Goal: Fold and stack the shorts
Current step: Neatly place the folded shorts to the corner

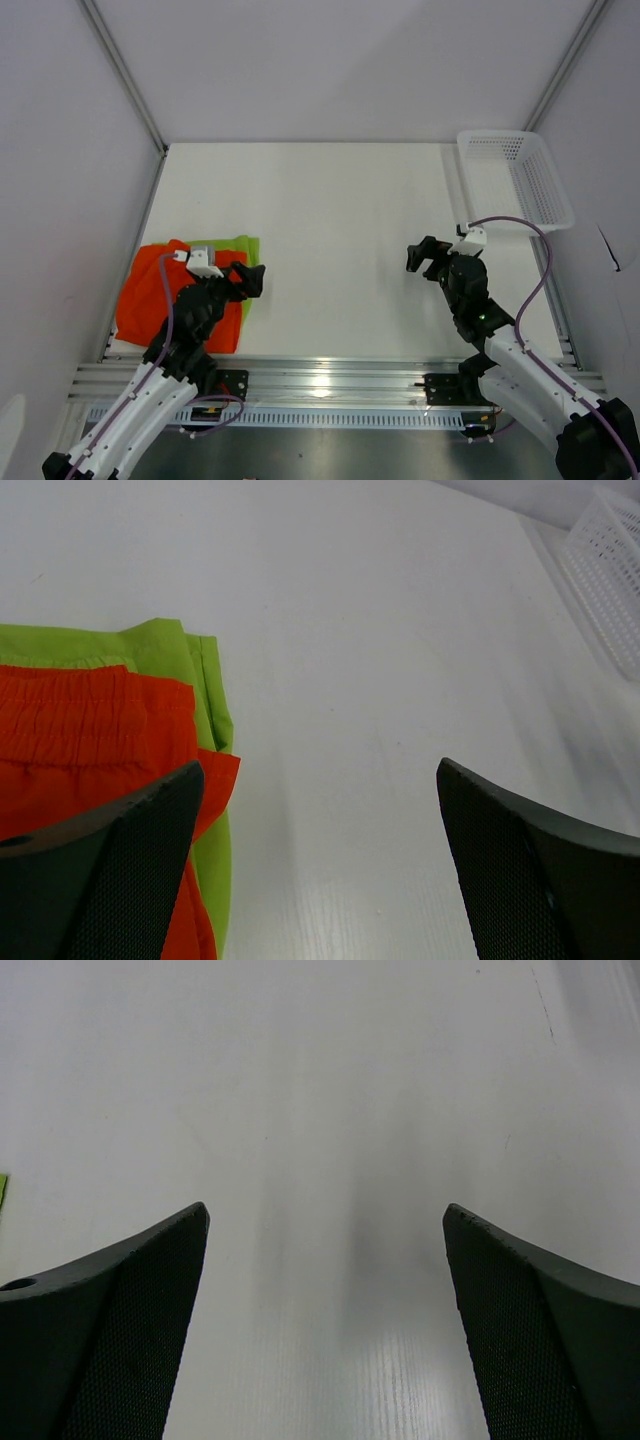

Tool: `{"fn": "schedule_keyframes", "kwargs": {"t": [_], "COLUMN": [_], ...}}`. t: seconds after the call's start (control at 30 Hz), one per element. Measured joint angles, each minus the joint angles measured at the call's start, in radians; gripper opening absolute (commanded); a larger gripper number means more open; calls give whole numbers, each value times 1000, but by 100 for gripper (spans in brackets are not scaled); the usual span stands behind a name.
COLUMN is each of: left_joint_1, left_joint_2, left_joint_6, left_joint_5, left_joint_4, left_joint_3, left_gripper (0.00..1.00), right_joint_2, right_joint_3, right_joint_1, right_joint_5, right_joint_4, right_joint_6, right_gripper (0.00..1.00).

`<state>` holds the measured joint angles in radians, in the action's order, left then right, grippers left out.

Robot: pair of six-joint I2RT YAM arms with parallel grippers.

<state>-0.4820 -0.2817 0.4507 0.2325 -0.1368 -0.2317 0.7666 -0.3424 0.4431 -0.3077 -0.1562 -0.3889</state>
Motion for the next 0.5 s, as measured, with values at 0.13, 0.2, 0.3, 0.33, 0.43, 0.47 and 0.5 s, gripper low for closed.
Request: {"fn": "schedule_keyframes", "kwargs": {"t": [0.13, 0.2, 0.3, 0.33, 0.43, 0.47, 0.5], "left_joint_1": [0, 0, 0, 0, 0, 0, 0], "left_joint_2": [-20, -16, -7, -5, -4, -4, -4], "left_joint_6": [0, 0, 0, 0, 0, 0, 0], "left_joint_5": [0, 0, 0, 0, 0, 0, 0], "left_joint_4": [-1, 0, -1, -1, -1, 0, -1], "left_joint_3": [0, 0, 0, 0, 0, 0, 0], "left_gripper": [99, 99, 99, 99, 99, 99, 99], "right_joint_2": [0, 0, 0, 0, -2, -4, -6], "right_joint_3": [0, 0, 0, 0, 0, 0, 0], "right_joint_1": [0, 0, 0, 0, 0, 0, 0], "right_joint_5": [0, 0, 0, 0, 0, 1, 1], "right_joint_4": [-1, -2, -3, -3, -3, -3, -3], "right_joint_6": [-2, -2, -3, -3, -2, -3, -3], "right_gripper": [99, 99, 99, 99, 100, 100, 100]}}
